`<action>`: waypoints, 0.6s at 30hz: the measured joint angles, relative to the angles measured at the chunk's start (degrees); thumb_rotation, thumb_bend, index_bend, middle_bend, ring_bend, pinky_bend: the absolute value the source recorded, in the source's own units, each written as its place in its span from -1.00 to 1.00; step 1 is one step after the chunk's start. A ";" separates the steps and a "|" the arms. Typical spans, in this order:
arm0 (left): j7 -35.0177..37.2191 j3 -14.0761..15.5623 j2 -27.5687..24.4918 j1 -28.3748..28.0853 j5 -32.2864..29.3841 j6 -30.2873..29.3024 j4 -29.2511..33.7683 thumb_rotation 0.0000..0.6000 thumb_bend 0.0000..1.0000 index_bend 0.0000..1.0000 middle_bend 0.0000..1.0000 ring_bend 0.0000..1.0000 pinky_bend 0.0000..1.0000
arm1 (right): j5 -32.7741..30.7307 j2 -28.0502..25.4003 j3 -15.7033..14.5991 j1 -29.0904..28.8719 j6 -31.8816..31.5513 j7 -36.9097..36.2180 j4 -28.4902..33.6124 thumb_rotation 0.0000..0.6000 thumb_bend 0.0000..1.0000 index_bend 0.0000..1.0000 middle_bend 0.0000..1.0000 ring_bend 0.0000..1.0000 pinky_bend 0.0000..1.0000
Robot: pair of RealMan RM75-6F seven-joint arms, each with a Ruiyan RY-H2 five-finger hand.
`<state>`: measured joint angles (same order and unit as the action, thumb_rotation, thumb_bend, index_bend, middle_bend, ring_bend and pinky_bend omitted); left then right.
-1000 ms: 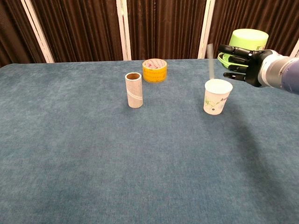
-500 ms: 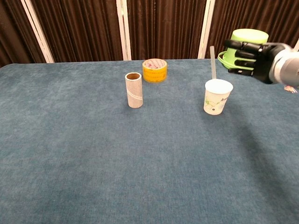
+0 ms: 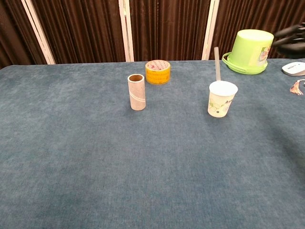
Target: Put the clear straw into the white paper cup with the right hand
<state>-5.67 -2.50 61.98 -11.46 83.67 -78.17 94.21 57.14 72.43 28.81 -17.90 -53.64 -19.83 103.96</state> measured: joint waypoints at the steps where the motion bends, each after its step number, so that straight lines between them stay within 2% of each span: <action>1: 0.03 0.01 0.01 0.00 0.05 -0.03 -0.03 1.00 -0.76 -1.00 -1.00 -1.00 -1.00 | 1.76 -0.83 -1.22 0.65 -0.43 1.14 0.07 1.00 -0.68 -0.75 -1.00 -1.00 -1.00; 7: 0.00 0.07 0.07 0.06 0.26 -0.21 -0.22 1.00 -0.76 -1.00 -1.00 -1.00 -1.00 | 10.53 -4.72 -8.76 3.44 -4.25 13.21 -2.32 1.00 -0.86 -0.98 -1.00 -1.00 -1.00; 12: -0.05 0.08 0.06 0.06 0.24 -0.17 -0.17 1.00 -0.76 -1.00 -1.00 -1.00 -1.00 | 15.98 -4.71 -14.05 4.83 -9.87 27.40 -7.89 1.00 -0.87 -1.00 -1.00 -1.00 -1.00; 15: 0.29 0.12 -0.05 0.06 0.29 -0.11 -0.21 1.00 -0.76 -1.00 -1.00 -1.00 -1.00 | 18.49 -3.42 -16.08 5.41 -14.53 33.31 -11.10 1.00 -0.87 -1.00 -1.00 -1.00 -1.00; 18: 0.58 0.17 -0.15 0.03 0.41 -0.03 -0.25 1.00 -0.76 -1.00 -1.00 -1.00 -1.00 | 20.06 -1.33 -16.99 5.77 -18.58 35.69 -13.79 1.00 -0.87 -1.00 -1.00 -1.00 -1.00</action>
